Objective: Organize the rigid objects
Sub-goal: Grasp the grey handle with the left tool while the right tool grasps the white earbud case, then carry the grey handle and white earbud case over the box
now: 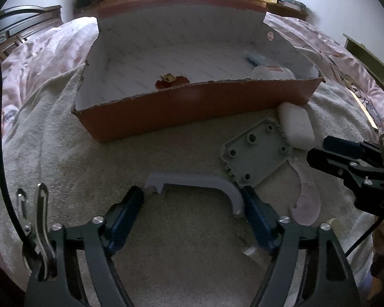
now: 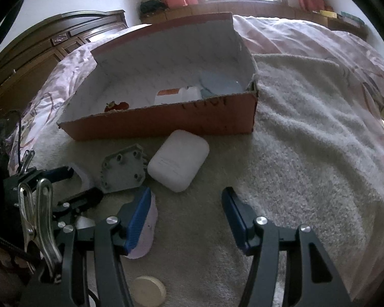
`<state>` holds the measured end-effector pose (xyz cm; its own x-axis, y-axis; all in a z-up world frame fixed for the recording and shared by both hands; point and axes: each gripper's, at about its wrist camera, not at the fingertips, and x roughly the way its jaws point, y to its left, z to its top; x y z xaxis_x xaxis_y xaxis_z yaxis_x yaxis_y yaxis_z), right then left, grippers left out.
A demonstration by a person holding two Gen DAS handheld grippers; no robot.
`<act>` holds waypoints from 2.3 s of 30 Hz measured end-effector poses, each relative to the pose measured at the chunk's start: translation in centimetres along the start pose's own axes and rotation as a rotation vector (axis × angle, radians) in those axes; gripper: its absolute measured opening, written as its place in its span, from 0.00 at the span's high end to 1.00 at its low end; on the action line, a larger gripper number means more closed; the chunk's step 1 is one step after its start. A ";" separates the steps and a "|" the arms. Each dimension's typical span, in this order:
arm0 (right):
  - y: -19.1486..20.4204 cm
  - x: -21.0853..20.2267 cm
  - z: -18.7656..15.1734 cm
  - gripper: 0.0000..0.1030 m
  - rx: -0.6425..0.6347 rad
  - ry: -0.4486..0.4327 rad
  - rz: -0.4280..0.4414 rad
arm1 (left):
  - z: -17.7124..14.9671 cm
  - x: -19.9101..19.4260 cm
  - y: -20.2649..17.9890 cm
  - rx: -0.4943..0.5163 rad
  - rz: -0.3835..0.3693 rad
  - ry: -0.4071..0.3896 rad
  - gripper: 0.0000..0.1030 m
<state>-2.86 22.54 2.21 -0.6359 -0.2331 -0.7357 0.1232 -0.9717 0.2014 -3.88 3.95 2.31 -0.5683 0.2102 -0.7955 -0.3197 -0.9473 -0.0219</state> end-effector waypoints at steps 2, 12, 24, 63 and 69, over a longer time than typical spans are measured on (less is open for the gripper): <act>-0.1 0.1 0.0 0.41 0.003 0.003 -0.001 | 0.0 -0.2 0.3 -0.007 0.005 -0.008 0.30; -0.1 0.5 0.4 0.36 0.016 -0.001 -0.014 | -0.1 -0.6 2.5 -0.093 0.059 -0.017 0.30; 1.6 2.4 2.0 0.33 -0.068 -0.025 -0.099 | -0.5 -0.4 2.4 -0.101 0.066 -0.011 0.30; 1.0 1.5 -0.3 0.43 -0.087 -0.071 -0.124 | -0.5 -0.3 2.4 -0.095 0.072 -0.017 0.30; 0.8 1.4 -0.4 0.43 -0.078 -0.083 -0.110 | -0.3 -0.7 2.3 -0.101 0.052 -0.021 0.30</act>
<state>-3.33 21.37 1.07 -0.7095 -0.1248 -0.6935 0.1065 -0.9919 0.0695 -3.97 1.57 2.57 -0.5982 0.1640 -0.7844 -0.2118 -0.9764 -0.0426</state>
